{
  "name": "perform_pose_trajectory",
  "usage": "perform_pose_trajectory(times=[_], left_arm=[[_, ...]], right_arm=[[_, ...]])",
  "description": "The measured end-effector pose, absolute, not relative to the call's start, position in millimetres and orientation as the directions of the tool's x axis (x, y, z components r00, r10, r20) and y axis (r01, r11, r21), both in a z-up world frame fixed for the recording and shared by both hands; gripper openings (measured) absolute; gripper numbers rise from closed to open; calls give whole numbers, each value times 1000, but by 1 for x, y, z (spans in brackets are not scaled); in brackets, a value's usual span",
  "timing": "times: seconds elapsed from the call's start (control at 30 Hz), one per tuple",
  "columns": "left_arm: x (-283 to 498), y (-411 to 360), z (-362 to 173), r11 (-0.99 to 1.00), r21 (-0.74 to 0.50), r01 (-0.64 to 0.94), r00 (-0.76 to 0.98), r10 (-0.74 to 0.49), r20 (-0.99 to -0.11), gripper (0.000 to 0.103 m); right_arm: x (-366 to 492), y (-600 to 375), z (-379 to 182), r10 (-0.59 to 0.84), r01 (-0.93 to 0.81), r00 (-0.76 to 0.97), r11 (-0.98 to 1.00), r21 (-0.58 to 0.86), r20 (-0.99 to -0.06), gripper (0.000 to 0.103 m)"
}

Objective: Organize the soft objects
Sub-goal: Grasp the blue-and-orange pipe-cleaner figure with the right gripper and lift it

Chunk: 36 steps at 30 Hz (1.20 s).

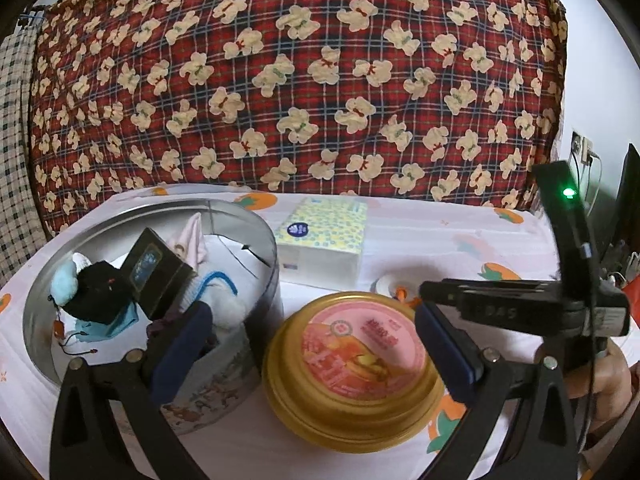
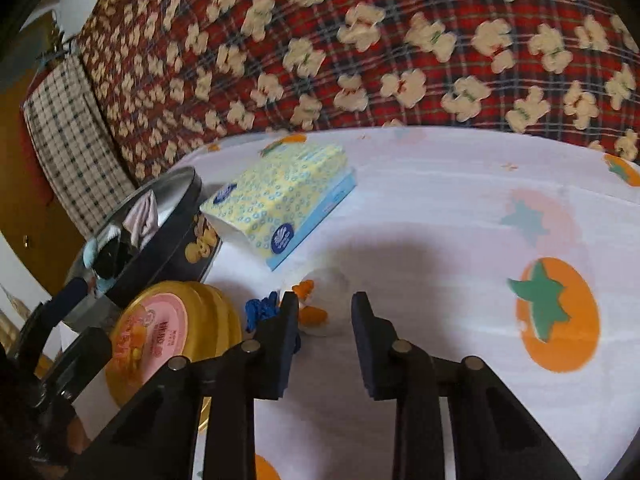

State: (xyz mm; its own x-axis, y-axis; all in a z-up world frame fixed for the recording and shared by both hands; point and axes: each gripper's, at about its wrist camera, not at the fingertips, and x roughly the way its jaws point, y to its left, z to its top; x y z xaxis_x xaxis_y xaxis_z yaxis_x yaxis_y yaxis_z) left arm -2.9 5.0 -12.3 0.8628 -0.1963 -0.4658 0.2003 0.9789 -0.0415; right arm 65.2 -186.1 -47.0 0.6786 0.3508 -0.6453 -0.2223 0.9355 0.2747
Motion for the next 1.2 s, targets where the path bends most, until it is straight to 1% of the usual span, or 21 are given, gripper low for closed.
perform_pose_trajectory(times=[0.1,0.2,0.3,0.37,0.47,0.6,0.7,0.73,0.77,0.93,1.03,1.07,1.1,1.13,1.2], left_arm=[[-2,5,-12,977,-48,206,861,-204,-466,102],[-2,5,-12,977,-46,206,860,-203,-468,102],[-2,6,-12,978,-52,203,859,-203,-470,102],[-1,7,-11,978,-62,201,857,-206,-472,102],[-1,8,-11,978,-69,197,857,-206,-473,102],[-1,8,-11,978,-62,197,858,-203,-472,102],[-1,7,-11,979,-57,197,858,-200,-473,102],[-1,7,-11,979,-57,197,858,-200,-474,102],[-1,7,-11,979,-58,197,858,-200,-473,102],[-1,5,-11,978,-53,202,856,-203,-475,102],[-1,3,-11,978,-48,205,857,-203,-474,102],[0,2,-11,978,-48,204,857,-202,-475,102],[0,2,-11,978,-47,203,857,-201,-475,102],[0,2,-11,978,-48,202,857,-200,-475,102],[0,3,-11,978,-51,204,856,-203,-476,102]], right_arm=[[77,-181,-53,376,-237,641,926,294,-669,30],[84,-176,-51,392,-259,640,920,294,-661,30],[93,-169,-55,407,-270,610,913,305,-680,30],[94,-167,-54,422,-285,605,907,312,-675,30],[97,-170,-57,446,-285,585,895,343,-677,29],[99,-170,-56,451,-307,572,893,330,-685,28],[94,-168,-53,435,-308,589,900,308,-681,24],[91,-167,-51,418,-309,602,908,283,-680,7],[89,-167,-49,405,-308,611,913,267,-680,1],[79,-190,-41,321,-233,688,947,221,-651,1],[76,-214,-39,273,-145,726,958,247,-631,1],[75,-219,-38,283,-145,732,953,265,-619,1],[74,-221,-36,316,-175,731,944,281,-605,1],[73,-218,-35,373,-241,714,926,292,-592,1],[70,-206,-33,418,-321,689,908,267,-592,1]])
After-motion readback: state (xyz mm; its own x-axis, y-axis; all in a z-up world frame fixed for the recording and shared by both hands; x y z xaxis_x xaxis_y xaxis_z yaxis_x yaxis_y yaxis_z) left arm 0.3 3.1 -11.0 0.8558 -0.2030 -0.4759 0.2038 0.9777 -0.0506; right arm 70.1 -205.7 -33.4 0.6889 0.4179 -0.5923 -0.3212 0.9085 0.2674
